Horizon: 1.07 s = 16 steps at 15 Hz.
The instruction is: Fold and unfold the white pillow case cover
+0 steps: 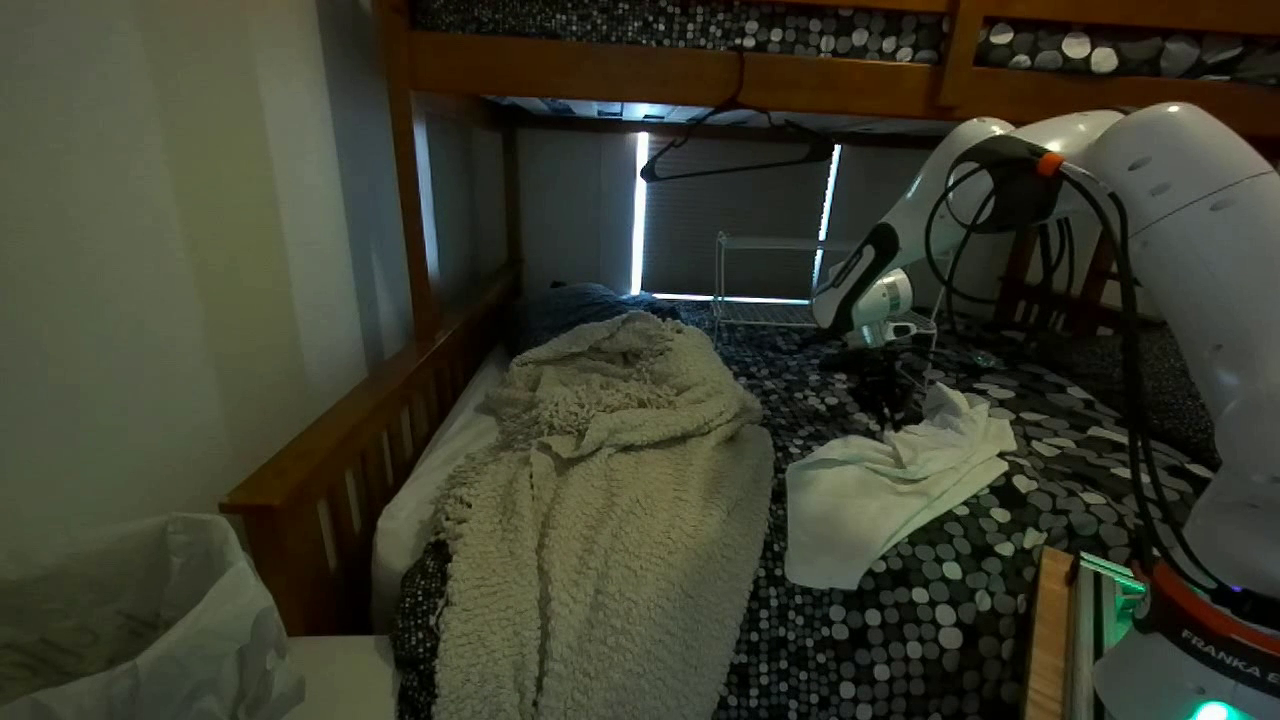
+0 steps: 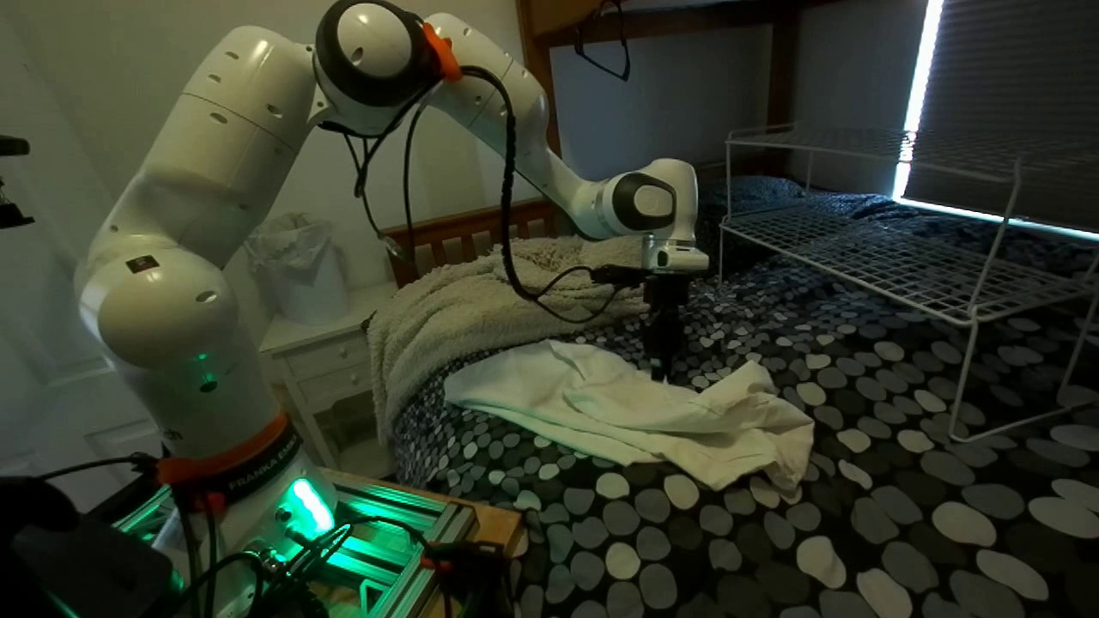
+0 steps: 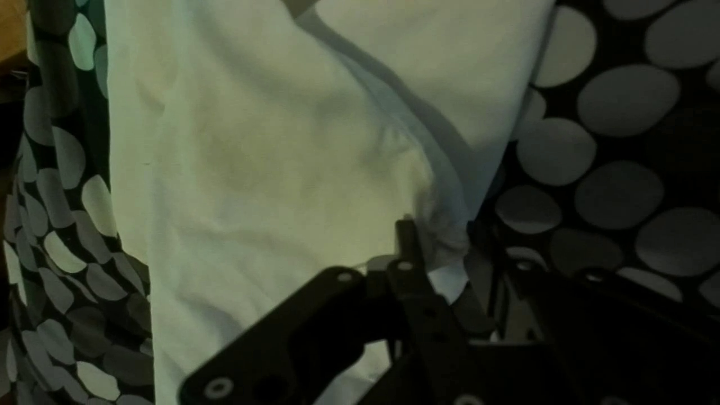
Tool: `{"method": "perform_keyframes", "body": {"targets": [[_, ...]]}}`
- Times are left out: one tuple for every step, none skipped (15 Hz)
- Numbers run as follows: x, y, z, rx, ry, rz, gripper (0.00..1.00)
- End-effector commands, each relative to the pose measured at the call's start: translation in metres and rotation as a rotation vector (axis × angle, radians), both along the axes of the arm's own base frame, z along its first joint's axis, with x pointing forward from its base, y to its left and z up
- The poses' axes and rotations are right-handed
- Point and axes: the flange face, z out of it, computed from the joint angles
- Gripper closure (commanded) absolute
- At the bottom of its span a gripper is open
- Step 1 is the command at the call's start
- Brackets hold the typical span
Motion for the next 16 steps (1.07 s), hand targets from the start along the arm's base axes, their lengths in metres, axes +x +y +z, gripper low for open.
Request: {"method": "perform_keyframes", "body": {"targets": [[0.003,0.003,0.008,0.036,-0.014,0.001,0.76],[0.003,0.003,0.008,0.037,-0.014,0.004,0.79],[0.003,0.004,0.007,0.041,-0.010,0.007,0.83],[0.003,0.005,0.007,0.043,-0.007,0.009,0.88],[0.003,0.005,0.007,0.047,-0.006,0.012,0.89],[0.003,0.006,0.007,0.050,-0.005,0.016,1.00],[0.003,0.006,0.008,0.052,-0.004,0.019,0.99],[0.003,0.007,0.010,0.055,-0.005,0.023,1.00],[0.004,0.007,0.013,0.052,-0.010,0.027,1.00],[0.006,0.007,0.019,0.037,-0.017,0.039,0.99],[0.010,0.004,0.028,-0.005,-0.034,0.057,0.99],[0.016,0.000,0.040,-0.041,-0.056,0.076,0.99],[0.022,-0.006,0.053,-0.100,-0.087,0.096,0.99],[0.028,-0.011,0.067,-0.137,-0.118,0.110,0.99],[0.037,-0.016,0.081,-0.190,-0.160,0.146,0.99],[0.043,-0.020,0.097,-0.229,-0.198,0.177,0.99]]}}
